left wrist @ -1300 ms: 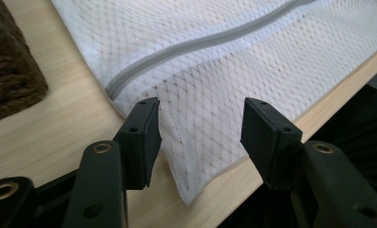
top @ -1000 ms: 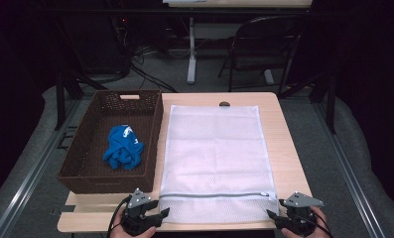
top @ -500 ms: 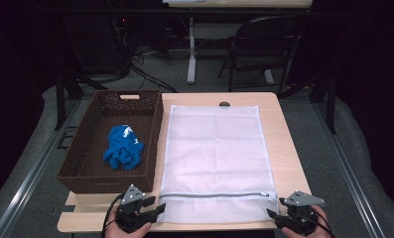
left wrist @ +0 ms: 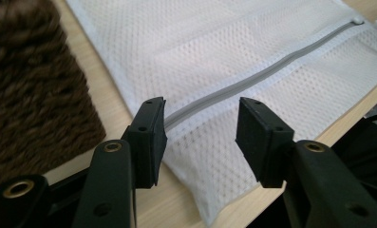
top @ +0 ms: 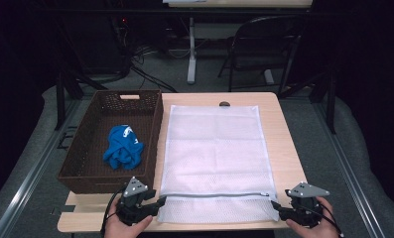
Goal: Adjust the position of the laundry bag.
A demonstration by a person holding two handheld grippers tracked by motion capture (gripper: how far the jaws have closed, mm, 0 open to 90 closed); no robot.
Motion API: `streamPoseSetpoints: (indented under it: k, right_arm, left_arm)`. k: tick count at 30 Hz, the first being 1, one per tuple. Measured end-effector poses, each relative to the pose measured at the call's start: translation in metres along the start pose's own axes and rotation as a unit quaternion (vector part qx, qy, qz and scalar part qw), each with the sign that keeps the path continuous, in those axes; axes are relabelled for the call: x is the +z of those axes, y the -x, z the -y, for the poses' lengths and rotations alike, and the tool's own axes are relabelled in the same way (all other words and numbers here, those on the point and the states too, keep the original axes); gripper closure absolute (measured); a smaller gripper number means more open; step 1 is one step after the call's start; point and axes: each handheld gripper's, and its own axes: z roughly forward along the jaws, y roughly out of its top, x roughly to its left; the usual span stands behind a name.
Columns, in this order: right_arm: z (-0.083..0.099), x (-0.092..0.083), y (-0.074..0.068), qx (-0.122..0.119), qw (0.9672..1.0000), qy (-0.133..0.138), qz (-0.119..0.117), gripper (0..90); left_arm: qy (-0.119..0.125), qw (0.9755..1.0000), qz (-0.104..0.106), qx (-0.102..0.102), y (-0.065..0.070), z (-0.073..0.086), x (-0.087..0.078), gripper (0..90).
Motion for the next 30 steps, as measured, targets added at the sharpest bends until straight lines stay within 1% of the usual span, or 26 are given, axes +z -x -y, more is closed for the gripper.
streamPoseSetpoints:
  k: [1, 2, 3, 4, 5, 9, 11, 13, 15, 16, 18, 19, 23, 24, 28, 29, 30]
  right_arm:
    - [-0.002, -0.001, 0.001, 0.008, 1.0000, 0.000, -0.004, 39.6]
    - [-0.003, -0.002, 0.003, 0.010, 0.9999, 0.001, -0.007, 42.0]
    - [-0.005, -0.003, 0.004, 0.017, 0.9998, 0.001, -0.009, 43.1]
    - [-0.007, -0.004, 0.006, 0.019, 0.9998, 0.001, -0.011, 43.5]
    - [-0.009, -0.005, 0.007, 0.020, 0.9997, 0.000, -0.012, 44.0]
    - [-0.017, -0.009, 0.009, 0.020, 0.9997, -0.002, -0.014, 44.6]
    - [-0.022, -0.010, 0.010, 0.022, 0.9995, -0.005, -0.023, 45.3]
    - [-0.027, -0.010, 0.011, 0.021, 0.9994, -0.009, -0.025, 47.2]
    - [-0.031, -0.009, 0.011, 0.026, 0.9992, -0.015, -0.028, 48.0]
    - [-0.033, -0.009, 0.012, 0.027, 0.9991, -0.017, -0.029, 48.7]
    - [-0.038, -0.006, 0.013, 0.030, 0.9989, -0.019, -0.030, 49.6]
    - [-0.040, -0.004, 0.013, 0.033, 0.9987, -0.020, -0.032, 50.7]
    - [-0.048, 0.005, 0.013, 0.049, 0.9978, -0.018, -0.040, 53.7]
    - [-0.050, 0.007, 0.014, 0.053, 0.9976, -0.019, -0.040, 54.4]
    - [-0.050, 0.015, 0.018, 0.061, 0.9976, -0.013, -0.030, 57.5]
    - [-0.049, 0.017, 0.019, 0.066, 0.9973, -0.010, -0.030, 58.3]
    - [-0.048, 0.018, 0.020, 0.073, 0.9968, -0.011, -0.031, 59.3]
  left_arm:
    - [0.003, 1.0000, 0.000, 0.006, 0.001, -0.003, 0.000, 51.4]
    - [0.004, 1.0000, 0.000, 0.008, 0.003, -0.006, 0.000, 51.0]
    - [0.002, 0.9999, 0.001, 0.010, 0.004, -0.009, 0.000, 50.6]
    - [0.005, 0.9999, 0.003, 0.011, 0.005, -0.012, 0.000, 50.3]
    - [0.006, 0.9999, 0.005, 0.011, 0.007, -0.016, 0.000, 50.0]
    - [0.006, 0.9997, 0.010, 0.022, 0.009, -0.029, 0.000, 50.2]
    - [0.007, 0.9996, 0.008, 0.026, 0.010, -0.036, 0.000, 50.6]
    - [0.008, 0.9995, 0.012, 0.029, 0.011, -0.043, 0.000, 51.1]
    - [0.009, 0.9994, 0.017, 0.029, 0.013, -0.049, 0.002, 51.7]
    - [0.008, 0.9993, 0.017, 0.033, 0.014, -0.051, 0.003, 52.0]
    - [0.007, 0.9990, 0.018, 0.041, 0.017, -0.056, 0.007, 52.8]
    - [0.004, 0.9990, 0.021, 0.040, 0.019, -0.059, 0.009, 53.1]
    - [0.003, 0.9982, 0.029, 0.052, 0.028, -0.066, 0.020, 53.5]
    - [0.002, 0.9981, 0.031, 0.053, 0.031, -0.068, 0.023, 53.5]
    - [0.004, 0.9972, 0.044, 0.060, 0.044, -0.075, 0.036, 53.8]
    - [0.005, 0.9967, 0.045, 0.067, 0.046, -0.077, 0.039, 54.1]
    - [0.006, 0.9965, 0.049, 0.068, 0.049, -0.078, 0.042, 54.1]
